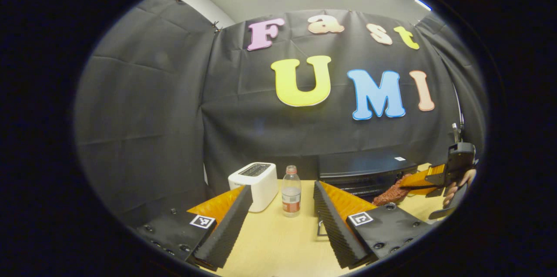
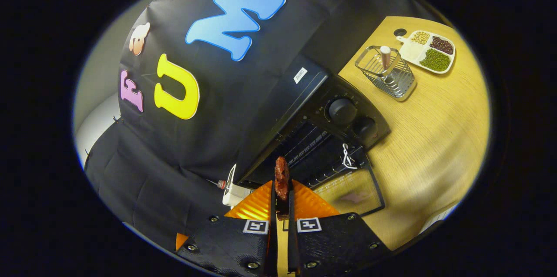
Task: Open the electric oven with the left hand, put the food in, and close the electric oven.
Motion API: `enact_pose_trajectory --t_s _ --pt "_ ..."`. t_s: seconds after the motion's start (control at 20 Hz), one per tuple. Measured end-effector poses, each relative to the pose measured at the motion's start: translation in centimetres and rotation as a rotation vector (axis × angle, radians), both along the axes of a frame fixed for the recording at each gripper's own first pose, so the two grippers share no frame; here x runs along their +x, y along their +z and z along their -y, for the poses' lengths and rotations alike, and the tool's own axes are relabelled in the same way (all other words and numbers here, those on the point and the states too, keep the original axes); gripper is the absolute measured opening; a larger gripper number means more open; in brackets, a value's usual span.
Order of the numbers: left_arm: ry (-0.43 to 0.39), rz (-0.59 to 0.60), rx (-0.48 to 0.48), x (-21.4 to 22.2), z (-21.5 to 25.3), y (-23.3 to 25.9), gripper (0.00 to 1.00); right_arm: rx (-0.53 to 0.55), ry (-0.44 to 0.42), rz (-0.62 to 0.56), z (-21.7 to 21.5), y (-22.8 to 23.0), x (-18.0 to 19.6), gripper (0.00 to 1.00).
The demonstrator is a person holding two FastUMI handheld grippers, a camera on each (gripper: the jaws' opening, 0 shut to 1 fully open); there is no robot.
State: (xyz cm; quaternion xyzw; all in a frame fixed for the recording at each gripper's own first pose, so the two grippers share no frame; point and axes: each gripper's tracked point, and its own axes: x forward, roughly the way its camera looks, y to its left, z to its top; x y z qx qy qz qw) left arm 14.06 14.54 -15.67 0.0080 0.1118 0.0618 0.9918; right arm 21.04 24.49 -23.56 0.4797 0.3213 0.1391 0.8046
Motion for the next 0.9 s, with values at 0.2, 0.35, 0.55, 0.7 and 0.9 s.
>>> enact_pose_trajectory --t_s 0.2,0.35,0.55,0.7,0.9 --pt "-0.009 -0.022 0.006 0.5 -0.6 -0.6 1.0 -0.005 -0.031 -0.006 -1.5 -1.7 1.8 0.09" --pt "-0.022 -0.037 0.012 0.9 -0.8 -0.9 1.0 -0.017 -0.052 -0.003 -2.4 -3.1 3.3 0.09" --pt "-0.026 -0.051 0.036 1.2 -1.3 -1.1 1.0 -0.014 -0.06 0.001 -3.9 -4.3 4.8 0.1" --pt "-0.017 -0.076 0.043 1.0 -2.1 -1.6 1.0 -0.02 -0.077 0.01 -4.7 -5.0 5.9 0.09" --pt "-0.002 -0.098 0.064 0.4 -3.2 -2.0 0.91 -0.026 -0.091 0.001 -5.3 -6.1 7.0 0.1"
